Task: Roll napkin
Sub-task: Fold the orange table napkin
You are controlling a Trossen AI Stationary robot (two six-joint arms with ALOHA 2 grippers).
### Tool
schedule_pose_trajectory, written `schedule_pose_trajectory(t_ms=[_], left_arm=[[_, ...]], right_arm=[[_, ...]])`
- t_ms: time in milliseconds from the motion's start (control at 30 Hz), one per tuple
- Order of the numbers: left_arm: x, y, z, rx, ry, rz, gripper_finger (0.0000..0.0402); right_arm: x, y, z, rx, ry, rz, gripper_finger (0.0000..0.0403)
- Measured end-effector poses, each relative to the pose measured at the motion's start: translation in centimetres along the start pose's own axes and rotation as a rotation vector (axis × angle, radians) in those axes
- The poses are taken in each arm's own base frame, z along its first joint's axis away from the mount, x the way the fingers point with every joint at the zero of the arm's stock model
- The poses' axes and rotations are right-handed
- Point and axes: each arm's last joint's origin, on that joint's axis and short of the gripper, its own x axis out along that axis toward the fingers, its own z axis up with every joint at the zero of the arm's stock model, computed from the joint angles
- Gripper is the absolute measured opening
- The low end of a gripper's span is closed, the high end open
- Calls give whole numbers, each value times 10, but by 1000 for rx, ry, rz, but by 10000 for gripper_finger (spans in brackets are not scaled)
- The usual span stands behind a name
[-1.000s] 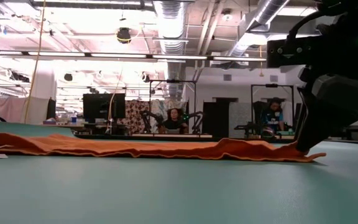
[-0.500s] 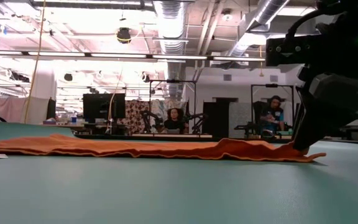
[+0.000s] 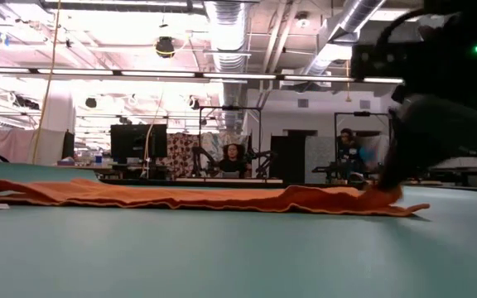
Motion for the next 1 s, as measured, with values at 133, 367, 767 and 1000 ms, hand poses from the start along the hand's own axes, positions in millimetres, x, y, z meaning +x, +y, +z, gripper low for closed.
schedule_pose_trajectory(t_ms=[133, 367, 767, 1000], left_arm=[[-12, 14, 8, -180, -177, -57, 89], [-30, 73, 37, -333, -346, -169, 89], [23, 142, 45, -412, -265, -299, 89], [67, 168, 28, -490, -242, -404, 89]], right_arm=[[-11, -4, 3, 60, -151, -55, 164], [-42, -36, 24, 213, -207, 8, 164], [-10, -111, 73, 124, 31, -23, 164], [22, -142, 98, 17, 88, 62, 164]])
